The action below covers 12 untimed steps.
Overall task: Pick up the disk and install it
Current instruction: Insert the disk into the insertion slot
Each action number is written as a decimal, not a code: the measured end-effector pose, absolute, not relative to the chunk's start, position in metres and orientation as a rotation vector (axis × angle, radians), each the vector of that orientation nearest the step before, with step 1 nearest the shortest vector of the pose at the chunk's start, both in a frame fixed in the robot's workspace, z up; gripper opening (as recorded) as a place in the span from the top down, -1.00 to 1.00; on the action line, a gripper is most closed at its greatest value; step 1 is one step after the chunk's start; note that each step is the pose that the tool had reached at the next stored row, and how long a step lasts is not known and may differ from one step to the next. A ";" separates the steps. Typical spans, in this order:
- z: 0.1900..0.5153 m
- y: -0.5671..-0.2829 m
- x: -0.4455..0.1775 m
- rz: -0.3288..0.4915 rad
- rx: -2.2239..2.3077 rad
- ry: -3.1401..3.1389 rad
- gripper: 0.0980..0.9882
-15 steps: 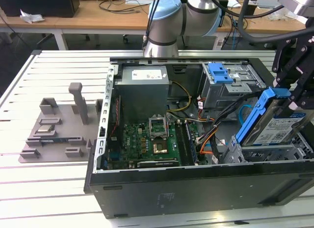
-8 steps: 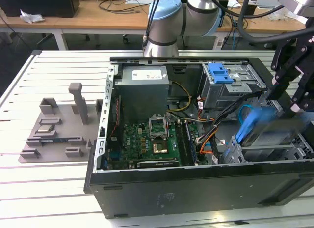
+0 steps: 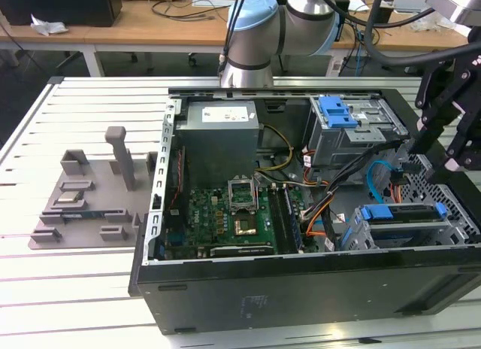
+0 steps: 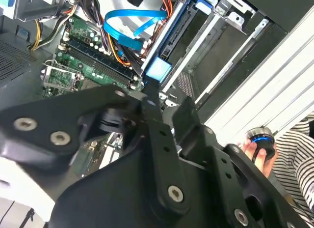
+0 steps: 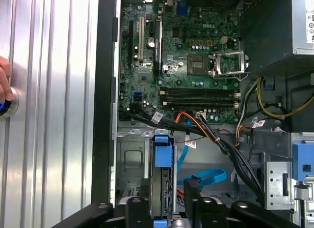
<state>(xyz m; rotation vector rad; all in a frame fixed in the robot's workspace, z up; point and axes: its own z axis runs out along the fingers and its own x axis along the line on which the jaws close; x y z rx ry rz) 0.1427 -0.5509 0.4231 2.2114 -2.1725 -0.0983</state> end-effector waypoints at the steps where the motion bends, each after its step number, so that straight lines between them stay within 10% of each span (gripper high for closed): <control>1: 0.423 -0.551 0.143 -0.098 2.211 -2.172 0.42; 7: 0.423 -0.551 0.143 -0.098 2.211 -2.172 0.96; 12: 0.423 -0.551 0.143 -0.098 2.211 -2.172 0.98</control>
